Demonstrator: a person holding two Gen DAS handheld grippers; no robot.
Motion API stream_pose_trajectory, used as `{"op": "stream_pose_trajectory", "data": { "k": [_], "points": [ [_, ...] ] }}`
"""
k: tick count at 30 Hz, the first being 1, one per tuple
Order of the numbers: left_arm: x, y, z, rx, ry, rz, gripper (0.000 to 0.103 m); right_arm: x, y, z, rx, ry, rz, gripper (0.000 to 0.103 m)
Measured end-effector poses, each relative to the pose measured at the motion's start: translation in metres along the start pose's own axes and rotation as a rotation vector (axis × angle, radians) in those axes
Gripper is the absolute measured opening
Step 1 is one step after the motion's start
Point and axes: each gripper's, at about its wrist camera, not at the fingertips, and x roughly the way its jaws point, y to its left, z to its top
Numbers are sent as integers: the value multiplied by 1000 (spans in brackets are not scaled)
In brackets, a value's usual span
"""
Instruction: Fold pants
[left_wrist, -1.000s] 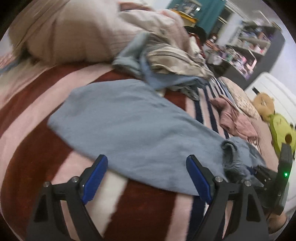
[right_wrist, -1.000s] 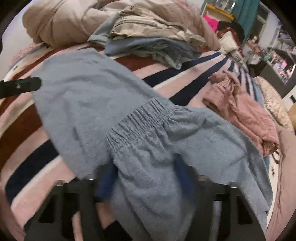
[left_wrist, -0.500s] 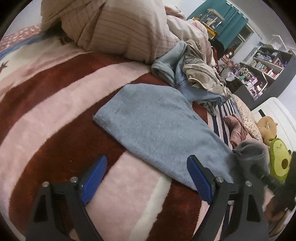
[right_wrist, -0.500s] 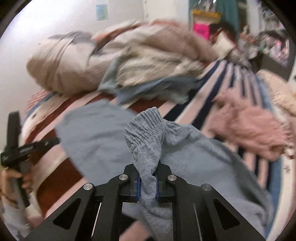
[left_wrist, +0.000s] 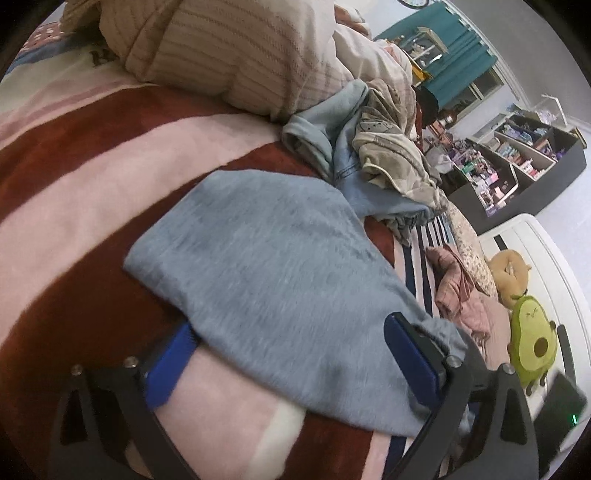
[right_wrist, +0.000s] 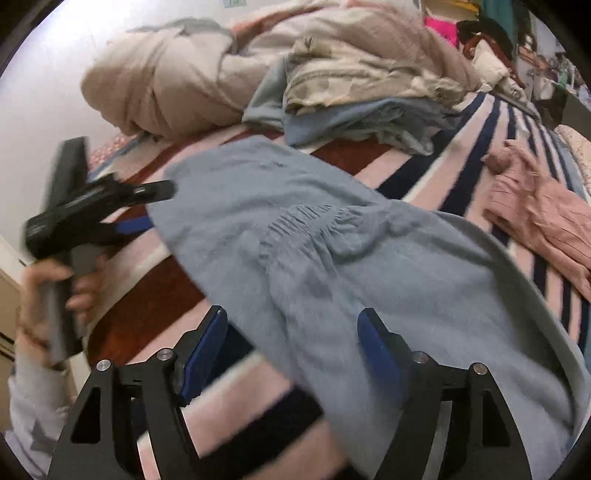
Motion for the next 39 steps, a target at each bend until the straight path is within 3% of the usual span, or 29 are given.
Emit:
{"op": "stream_pose_trajectory", "data": {
  "k": [2, 4, 6, 7, 9, 12, 14, 17, 19, 20, 21, 24, 30, 32, 35, 39],
  "points": [
    [7, -4, 3, -17, -8, 5, 97, -25, -5, -13, 28, -38, 1, 70],
    [16, -9, 7, -13, -18, 32, 85, -50, -15, -25, 59, -69, 1, 70],
    [24, -13, 12, -2, -15, 89, 54, -68, -26, -34, 80, -83, -25, 70],
    [26, -13, 13, 0, -15, 109, 49, -74, -31, -37, 84, -86, -52, 70],
    [24, -13, 14, 1, -19, 132, 23, -84, -47, -46, 90, -85, -132, 70],
    [22, -13, 15, 2, -11, 94, 6, -92, -61, -64, 66, -36, -151, 70],
    [19, -19, 15, 32, -29, 103, 5, -85, -63, -80, 23, 12, -135, 70],
    [5, -34, 13, 71, -86, 92, 4, -71, -53, -91, -44, 33, -178, 70],
    [-8, -44, 13, 103, -124, 81, 4, -59, -49, -97, -71, 50, -265, 65],
    [-17, -50, 12, 126, -149, 72, 4, -53, -51, -97, -78, 60, -318, 57],
    [-22, -54, 10, 140, -164, 66, 4, -50, -56, -99, -68, 66, -356, 54],
    [-39, -74, 6, 200, -210, 43, 4, -58, -86, -104, 71, 80, -343, 54],
    [-62, -146, -13, 376, -272, -89, 4, -75, -106, -117, 136, 76, -338, 59],
    [-65, -176, -25, 444, -263, -152, 4, -80, -105, -119, 144, 67, -328, 60],
    [-55, -225, -47, 566, -235, -187, 4, -91, -104, -123, 166, 39, -292, 61],
    [-11, -286, -97, 711, -85, -254, 4, -120, -111, -137, 217, -23, -249, 61]
  ]
}}
